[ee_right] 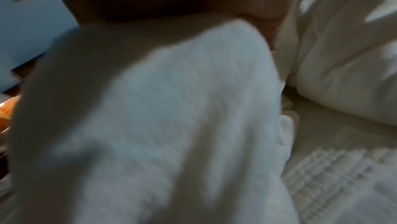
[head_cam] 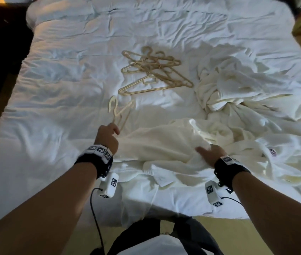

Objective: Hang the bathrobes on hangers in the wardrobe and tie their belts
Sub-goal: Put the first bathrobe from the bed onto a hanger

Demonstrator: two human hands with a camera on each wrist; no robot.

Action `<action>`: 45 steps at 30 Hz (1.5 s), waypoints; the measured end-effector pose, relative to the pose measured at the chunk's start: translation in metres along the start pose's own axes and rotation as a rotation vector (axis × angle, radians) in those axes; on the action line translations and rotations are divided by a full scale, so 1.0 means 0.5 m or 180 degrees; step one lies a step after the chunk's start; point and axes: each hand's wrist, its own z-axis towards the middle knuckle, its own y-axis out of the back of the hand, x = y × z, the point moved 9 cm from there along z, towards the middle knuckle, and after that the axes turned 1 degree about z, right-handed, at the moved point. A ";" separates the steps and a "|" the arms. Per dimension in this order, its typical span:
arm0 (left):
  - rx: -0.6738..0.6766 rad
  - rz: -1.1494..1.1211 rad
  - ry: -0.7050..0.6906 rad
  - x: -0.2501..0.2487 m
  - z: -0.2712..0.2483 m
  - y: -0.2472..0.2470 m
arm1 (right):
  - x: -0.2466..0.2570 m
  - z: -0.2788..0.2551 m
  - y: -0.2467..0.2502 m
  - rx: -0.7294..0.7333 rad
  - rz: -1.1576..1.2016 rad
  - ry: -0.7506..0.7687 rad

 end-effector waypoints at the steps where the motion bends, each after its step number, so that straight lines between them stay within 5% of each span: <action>1: 0.0024 0.0013 -0.0150 -0.029 -0.003 -0.017 | 0.002 -0.003 -0.006 0.0001 -0.0066 0.0048; 9: 0.0127 -0.0095 -0.1237 -0.184 -0.036 -0.081 | -0.059 -0.033 0.014 -0.0411 0.0066 0.0026; 14: 0.0037 -0.0134 -0.1193 -0.211 -0.042 -0.083 | -0.138 -0.040 0.024 -0.0407 0.0031 -0.0019; 19: 0.0205 0.0126 -0.1100 -0.203 -0.055 -0.096 | -0.195 -0.057 -0.035 0.0176 -0.0670 -0.0007; 27: -0.0406 0.0234 -0.0273 -0.040 -0.044 0.010 | -0.061 -0.094 -0.060 -0.0176 -0.0674 0.0724; 33: -0.0372 0.0695 0.0164 0.079 -0.040 0.101 | 0.040 -0.100 -0.114 0.0322 -0.0481 0.0805; 38: -0.0511 0.0513 0.0428 0.141 -0.057 0.123 | 0.104 -0.158 -0.199 0.0948 -0.0908 0.1325; 45: -0.0297 0.0237 0.0119 0.082 -0.072 0.045 | 0.053 -0.197 -0.274 0.1806 -0.2197 0.1169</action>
